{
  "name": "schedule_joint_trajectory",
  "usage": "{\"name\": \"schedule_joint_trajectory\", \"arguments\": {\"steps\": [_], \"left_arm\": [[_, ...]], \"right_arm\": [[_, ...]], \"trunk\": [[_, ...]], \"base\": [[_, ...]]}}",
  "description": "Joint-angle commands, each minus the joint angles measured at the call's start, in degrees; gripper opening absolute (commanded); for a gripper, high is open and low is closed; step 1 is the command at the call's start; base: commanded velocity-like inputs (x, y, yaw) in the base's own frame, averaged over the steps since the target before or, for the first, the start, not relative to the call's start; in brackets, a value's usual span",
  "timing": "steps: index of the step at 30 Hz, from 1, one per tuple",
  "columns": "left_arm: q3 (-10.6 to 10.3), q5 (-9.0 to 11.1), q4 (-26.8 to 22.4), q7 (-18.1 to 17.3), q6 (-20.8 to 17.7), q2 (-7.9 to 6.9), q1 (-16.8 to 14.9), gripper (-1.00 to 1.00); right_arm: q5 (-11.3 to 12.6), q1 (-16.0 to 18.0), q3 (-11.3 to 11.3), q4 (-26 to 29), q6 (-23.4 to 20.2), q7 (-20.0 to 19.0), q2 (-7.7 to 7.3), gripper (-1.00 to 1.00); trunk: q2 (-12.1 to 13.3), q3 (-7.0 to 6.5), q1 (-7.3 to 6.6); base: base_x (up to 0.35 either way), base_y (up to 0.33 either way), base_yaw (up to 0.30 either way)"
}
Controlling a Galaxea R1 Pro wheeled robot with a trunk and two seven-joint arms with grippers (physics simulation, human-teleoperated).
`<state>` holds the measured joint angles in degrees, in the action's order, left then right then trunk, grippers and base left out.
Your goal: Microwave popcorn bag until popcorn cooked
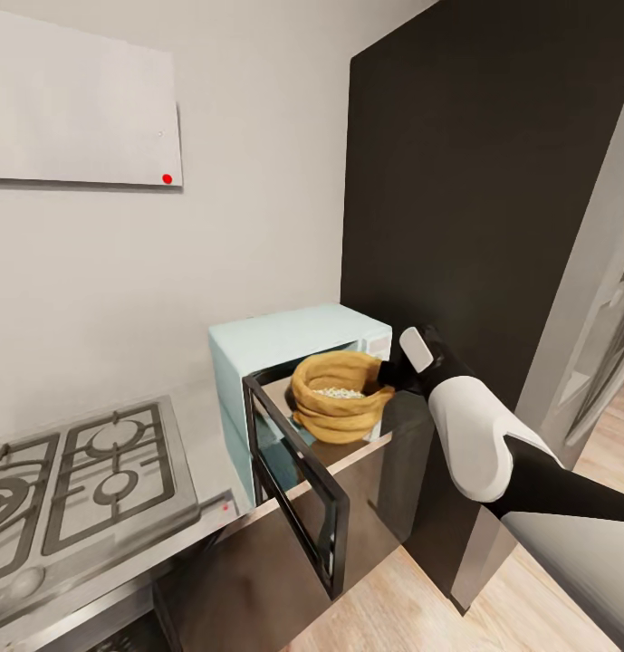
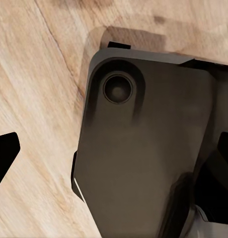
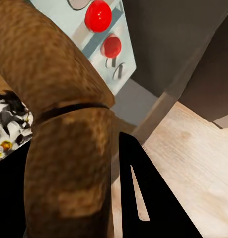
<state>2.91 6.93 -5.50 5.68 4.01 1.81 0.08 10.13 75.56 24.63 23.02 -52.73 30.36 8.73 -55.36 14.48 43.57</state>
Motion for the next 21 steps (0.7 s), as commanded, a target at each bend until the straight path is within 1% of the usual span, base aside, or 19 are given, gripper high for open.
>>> {"name": "schedule_joint_trajectory", "arguments": {"steps": [1, 3, 8, 11, 21], "left_arm": [[0.25, 0.36, -0.06, 0.03, 0.12, 0.03, 0.01, 1.0], [0.25, 0.36, -0.04, 0.03, 0.12, 0.03, 0.01, 1.0], [0.25, 0.36, -0.11, 0.16, 0.12, 0.03, 0.01, 1.0], [0.17, 0.42, -0.05, 0.05, 0.07, -0.03, 0.01, 1.0], [0.16, 0.45, -0.04, 0.03, 0.04, -0.06, 0.03, 1.0]], "right_arm": [[0.67, 0.07, 0.15, 0.09, -0.02, 0.62, 0.05, -1.0], [0.82, 0.06, 0.15, 0.09, 0.17, 0.71, 0.21, -1.0], [0.88, 0.08, 0.08, 0.09, 0.26, 0.8, 1.27, -1.0], [0.97, 0.06, -0.06, 0.09, 0.25, 0.84, 1.27, -1.0], [0.94, 0.05, -0.2, 0.09, 0.35, 0.85, 1.27, -1.0]], "trunk": [[-0.05, 0.07, 0.01], [-0.05, 0.07, 0.01], [-0.05, 0.07, 0.01], [-0.05, 0.07, 0.01], [-0.05, 0.07, 0.01]], "base": [[0.0, 0.0, 0.0], [0.0, 0.0, 0.0], [0.0, 0.0, 0.0], [0.056, 0.0, 0.0], [0.211, 0.0, 0.0]]}}
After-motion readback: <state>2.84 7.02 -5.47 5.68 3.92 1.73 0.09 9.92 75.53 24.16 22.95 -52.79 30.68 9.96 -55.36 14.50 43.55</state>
